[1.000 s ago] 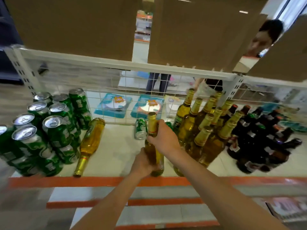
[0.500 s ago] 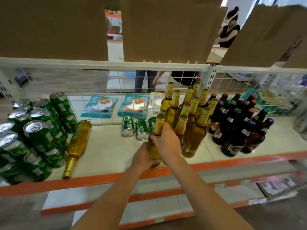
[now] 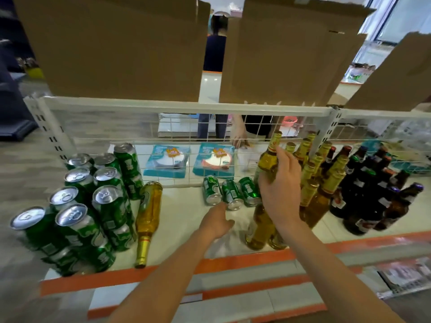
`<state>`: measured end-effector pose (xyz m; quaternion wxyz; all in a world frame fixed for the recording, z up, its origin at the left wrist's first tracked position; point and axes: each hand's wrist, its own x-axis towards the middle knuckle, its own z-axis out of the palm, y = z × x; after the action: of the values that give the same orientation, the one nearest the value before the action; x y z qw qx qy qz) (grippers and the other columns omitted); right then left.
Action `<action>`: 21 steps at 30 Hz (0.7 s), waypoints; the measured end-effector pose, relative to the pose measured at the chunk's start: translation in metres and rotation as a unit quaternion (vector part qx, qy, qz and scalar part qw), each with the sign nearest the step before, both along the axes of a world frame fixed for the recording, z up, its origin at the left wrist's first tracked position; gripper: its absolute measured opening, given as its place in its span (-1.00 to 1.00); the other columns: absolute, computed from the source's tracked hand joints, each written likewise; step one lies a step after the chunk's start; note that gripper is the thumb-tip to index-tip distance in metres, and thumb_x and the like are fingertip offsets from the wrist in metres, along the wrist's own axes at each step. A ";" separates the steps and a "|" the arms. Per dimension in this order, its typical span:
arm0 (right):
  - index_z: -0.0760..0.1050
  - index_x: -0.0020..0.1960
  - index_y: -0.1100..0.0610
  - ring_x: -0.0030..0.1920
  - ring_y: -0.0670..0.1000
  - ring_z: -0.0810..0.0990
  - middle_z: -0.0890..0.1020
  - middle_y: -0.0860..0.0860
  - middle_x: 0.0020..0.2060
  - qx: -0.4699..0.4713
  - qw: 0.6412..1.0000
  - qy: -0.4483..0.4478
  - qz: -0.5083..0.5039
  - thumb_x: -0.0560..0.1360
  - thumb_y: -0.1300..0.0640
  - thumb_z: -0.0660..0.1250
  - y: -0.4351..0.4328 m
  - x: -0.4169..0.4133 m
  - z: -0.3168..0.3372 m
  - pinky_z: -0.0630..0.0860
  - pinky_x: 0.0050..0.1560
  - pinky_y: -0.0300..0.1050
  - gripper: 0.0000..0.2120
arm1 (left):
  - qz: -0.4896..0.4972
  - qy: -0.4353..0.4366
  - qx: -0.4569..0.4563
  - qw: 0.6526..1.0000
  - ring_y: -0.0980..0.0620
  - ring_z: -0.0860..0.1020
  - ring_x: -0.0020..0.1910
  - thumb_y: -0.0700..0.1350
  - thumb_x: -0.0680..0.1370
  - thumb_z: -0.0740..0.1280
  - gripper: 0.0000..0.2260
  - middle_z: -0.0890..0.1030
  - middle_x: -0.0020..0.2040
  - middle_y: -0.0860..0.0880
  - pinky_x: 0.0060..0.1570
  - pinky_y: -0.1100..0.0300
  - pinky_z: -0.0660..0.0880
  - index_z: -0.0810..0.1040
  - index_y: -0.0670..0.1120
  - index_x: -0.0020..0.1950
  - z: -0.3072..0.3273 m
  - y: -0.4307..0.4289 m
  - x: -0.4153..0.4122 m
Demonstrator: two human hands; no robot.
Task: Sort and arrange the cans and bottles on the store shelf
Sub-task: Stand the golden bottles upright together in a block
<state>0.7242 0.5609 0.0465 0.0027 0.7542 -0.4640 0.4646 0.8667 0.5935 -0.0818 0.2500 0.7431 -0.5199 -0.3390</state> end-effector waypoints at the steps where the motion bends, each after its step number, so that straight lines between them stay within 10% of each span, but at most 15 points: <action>1: 0.32 0.46 0.16 0.40 0.09 0.37 0.43 0.12 0.35 -0.017 1.000 0.016 0.011 0.49 0.21 0.42 -0.001 0.014 0.006 0.40 0.40 -0.01 -0.42 | 0.008 -0.006 -0.003 1.000 -0.10 0.49 0.31 -0.05 0.55 0.39 -0.47 0.48 0.37 -0.13 0.26 0.09 0.45 0.33 -0.08 0.49 0.002 0.001 0.013; 10: 0.35 0.43 0.05 0.24 0.11 0.51 0.52 0.09 0.28 0.245 0.933 0.257 0.050 0.55 0.07 0.35 -0.043 0.105 -0.037 0.53 0.12 0.00 -0.53 | 0.055 -0.005 0.016 0.998 -0.08 0.52 0.26 -0.03 0.55 0.36 -0.57 0.54 0.33 -0.11 0.20 0.14 0.48 0.45 -0.07 0.41 -0.011 -0.001 0.069; 21: 0.47 0.25 0.20 0.08 0.11 0.59 0.59 0.11 0.08 0.399 0.875 0.272 0.042 0.53 0.03 0.37 -0.138 0.166 -0.119 0.56 0.05 -0.01 -0.64 | 0.130 0.034 0.074 0.988 -0.04 0.54 0.16 0.12 0.53 0.39 -0.46 0.54 0.32 -0.10 0.08 0.14 0.49 0.44 -0.13 0.41 -0.041 -0.038 0.098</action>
<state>0.8898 0.4228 -0.0720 -0.1922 0.8063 -0.5592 0.0163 0.9651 0.5554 -0.1229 0.2536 0.8088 -0.3838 -0.3664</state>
